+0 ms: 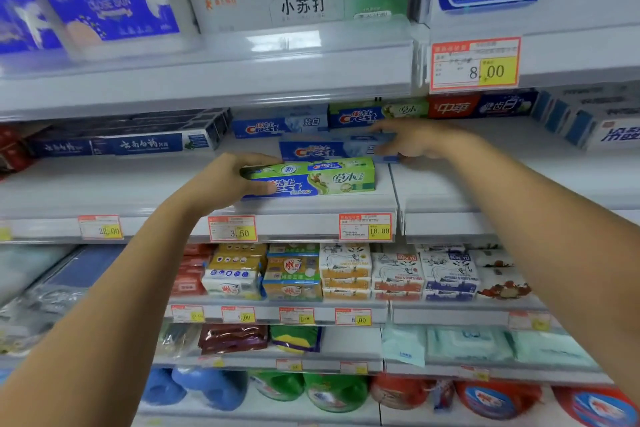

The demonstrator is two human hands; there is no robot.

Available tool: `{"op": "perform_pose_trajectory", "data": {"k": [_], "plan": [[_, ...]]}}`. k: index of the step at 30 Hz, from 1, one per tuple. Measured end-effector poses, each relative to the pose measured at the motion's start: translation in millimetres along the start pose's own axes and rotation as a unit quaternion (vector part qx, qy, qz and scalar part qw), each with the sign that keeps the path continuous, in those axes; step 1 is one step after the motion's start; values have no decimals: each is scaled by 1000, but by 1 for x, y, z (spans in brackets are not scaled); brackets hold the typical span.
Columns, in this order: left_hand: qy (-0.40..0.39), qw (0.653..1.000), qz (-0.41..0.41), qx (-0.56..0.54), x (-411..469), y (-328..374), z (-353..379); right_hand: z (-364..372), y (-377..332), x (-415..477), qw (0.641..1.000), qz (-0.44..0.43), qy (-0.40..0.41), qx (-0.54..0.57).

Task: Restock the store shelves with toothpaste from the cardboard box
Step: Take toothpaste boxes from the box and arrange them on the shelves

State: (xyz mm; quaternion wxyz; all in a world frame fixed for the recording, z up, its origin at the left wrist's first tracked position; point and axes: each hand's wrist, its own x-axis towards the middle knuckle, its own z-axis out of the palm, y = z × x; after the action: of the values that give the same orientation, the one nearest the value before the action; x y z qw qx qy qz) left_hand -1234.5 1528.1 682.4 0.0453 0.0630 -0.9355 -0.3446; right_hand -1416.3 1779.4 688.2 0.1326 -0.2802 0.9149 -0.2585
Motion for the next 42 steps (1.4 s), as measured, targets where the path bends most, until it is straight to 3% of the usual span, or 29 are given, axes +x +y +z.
{"op": "perform_pose_trajectory", "data": {"k": [2, 6, 8, 10, 11, 18, 22, 29, 33, 37, 39, 42], "plan": [[25, 999, 5, -19, 1, 2, 6, 10, -6, 6, 997, -20, 10, 75], [131, 991, -4, -9, 17, 9, 15, 26, -24, -9, 975, -106, 183, 71], [121, 991, -3, 53, 30, 14, 17, 36, -34, -24, 976, -174, 120, 44], [94, 989, -20, 113, 45, 21, 20, 44, -38, -32, 980, -188, 41, -56], [83, 986, -36, 142, 51, 24, 20, 45, -36, -32, 978, -184, 39, -85], [50, 980, -53, 188, 79, 22, 13, 14, 19, -39, 985, -71, 140, -78], [105, 965, -73, 227, 92, 7, 21, -2, 38, -23, 981, 41, 174, -75], [183, 957, -165, 149, 111, -6, 34, -12, 59, 13, 959, 93, 241, -118], [197, 964, -133, 118, 117, -13, 31, -4, 63, 39, 949, 109, 279, -97], [229, 959, -120, 114, 119, -18, 34, 4, 58, 54, 919, 180, 345, 55], [259, 946, -108, 165, 119, -16, 36, 5, 56, 56, 899, 240, 355, 91], [257, 932, 14, 254, 118, -6, 42, 5, 57, 67, 891, 261, 352, 118]]}}
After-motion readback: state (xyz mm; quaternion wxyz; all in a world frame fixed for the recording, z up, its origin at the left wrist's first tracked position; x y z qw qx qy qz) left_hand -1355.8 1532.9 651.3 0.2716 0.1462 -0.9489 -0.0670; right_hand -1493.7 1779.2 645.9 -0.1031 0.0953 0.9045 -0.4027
